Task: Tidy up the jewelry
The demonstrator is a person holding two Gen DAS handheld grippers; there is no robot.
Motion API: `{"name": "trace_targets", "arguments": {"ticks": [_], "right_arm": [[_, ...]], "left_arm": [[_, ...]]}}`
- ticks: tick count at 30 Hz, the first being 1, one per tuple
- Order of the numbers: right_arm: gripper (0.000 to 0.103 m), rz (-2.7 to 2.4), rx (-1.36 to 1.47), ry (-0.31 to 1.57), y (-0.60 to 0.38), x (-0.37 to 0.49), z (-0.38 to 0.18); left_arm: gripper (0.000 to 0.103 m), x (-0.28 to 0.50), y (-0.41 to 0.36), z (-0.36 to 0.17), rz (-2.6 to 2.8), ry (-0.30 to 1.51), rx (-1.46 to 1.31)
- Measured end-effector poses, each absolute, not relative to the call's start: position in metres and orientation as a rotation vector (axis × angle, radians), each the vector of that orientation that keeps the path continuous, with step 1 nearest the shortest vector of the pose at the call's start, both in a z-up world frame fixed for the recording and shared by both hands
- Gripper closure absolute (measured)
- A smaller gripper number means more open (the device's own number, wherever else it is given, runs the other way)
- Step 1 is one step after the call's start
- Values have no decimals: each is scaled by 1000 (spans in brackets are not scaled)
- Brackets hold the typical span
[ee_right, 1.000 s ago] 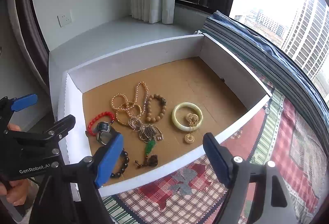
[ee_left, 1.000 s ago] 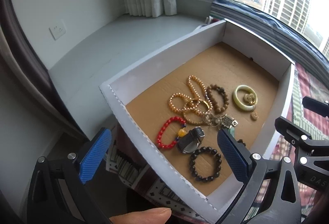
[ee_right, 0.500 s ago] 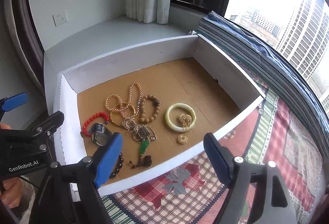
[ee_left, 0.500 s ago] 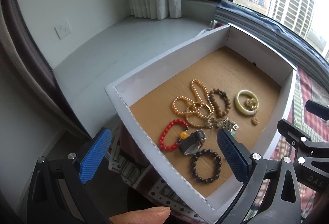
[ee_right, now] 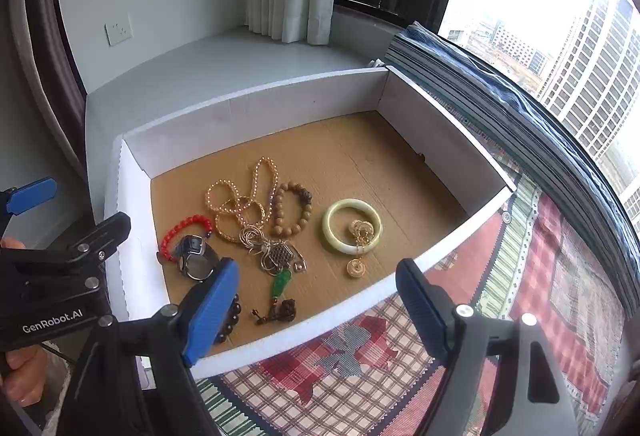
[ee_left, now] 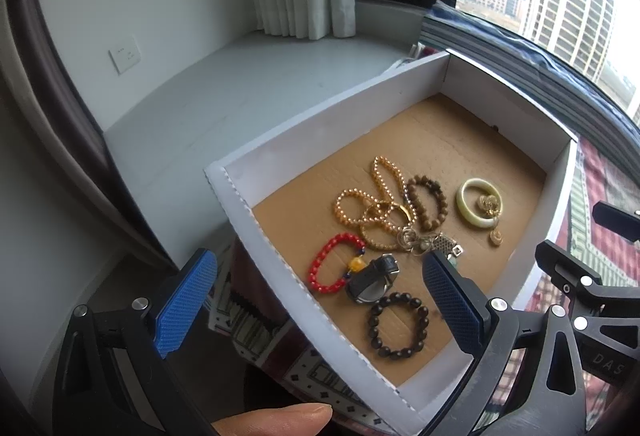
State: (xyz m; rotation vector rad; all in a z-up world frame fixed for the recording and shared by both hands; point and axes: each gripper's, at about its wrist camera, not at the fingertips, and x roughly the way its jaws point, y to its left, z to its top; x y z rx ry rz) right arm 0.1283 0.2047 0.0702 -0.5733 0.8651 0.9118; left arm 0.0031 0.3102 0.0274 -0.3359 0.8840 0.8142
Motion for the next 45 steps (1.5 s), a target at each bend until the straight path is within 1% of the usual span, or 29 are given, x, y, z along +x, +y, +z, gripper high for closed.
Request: {"name": "trace_targets", "arguments": {"ticks": [19,45], "right_arm": [[21,922,-601,866,210,123,72],[20,904,-602,931,215,129,62]], "left_arm": [[1,-2,315,29,836,878,-361],[1,6,313,25,827,902,-359]]}}
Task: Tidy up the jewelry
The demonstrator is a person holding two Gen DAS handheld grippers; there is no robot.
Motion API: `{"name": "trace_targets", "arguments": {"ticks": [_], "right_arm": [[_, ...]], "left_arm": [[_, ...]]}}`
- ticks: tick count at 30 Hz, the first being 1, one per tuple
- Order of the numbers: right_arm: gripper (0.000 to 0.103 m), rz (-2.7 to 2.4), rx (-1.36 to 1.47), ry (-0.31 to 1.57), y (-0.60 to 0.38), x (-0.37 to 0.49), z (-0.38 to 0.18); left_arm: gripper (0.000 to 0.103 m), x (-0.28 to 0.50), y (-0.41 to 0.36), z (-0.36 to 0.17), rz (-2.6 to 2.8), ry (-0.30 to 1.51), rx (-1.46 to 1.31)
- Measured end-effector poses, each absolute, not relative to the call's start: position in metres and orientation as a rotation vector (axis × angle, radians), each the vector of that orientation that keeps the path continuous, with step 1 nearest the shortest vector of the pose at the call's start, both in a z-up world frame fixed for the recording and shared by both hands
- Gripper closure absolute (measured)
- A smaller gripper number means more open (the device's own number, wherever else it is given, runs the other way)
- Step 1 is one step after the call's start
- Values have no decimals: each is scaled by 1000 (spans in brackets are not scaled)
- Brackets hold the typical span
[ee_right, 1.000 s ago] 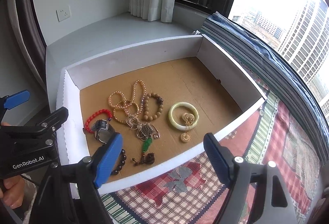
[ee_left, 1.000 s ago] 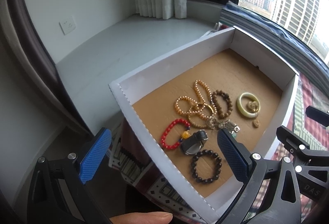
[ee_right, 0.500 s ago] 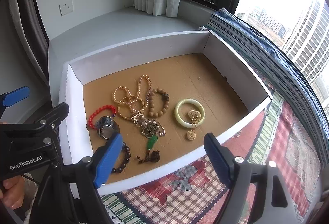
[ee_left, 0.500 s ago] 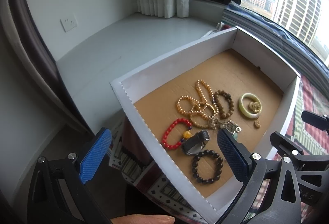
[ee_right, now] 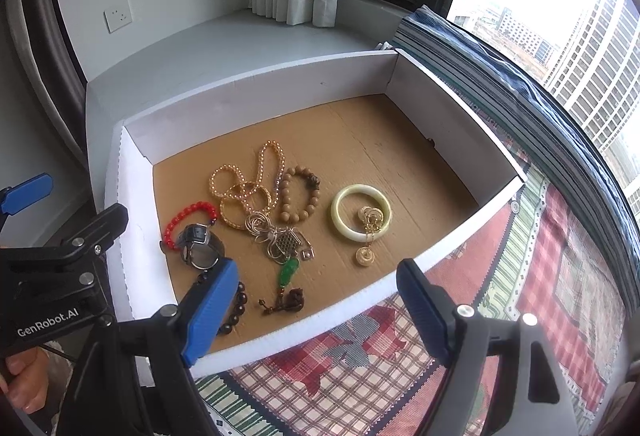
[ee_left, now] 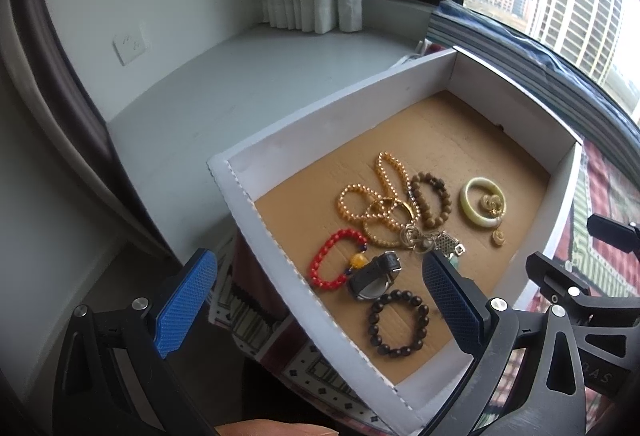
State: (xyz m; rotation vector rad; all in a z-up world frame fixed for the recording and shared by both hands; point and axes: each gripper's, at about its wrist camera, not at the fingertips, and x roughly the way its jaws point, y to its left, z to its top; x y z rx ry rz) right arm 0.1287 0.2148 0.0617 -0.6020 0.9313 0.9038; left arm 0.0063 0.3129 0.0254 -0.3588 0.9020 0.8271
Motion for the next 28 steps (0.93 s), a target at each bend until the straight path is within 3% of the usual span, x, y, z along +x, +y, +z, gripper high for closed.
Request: {"name": "trace_targets", "arguments": {"ticks": [28], "right_arm": [[20,891,-605,943,213,136,55]], "left_arm": [[1,8,315,18,851,896,-358]]}}
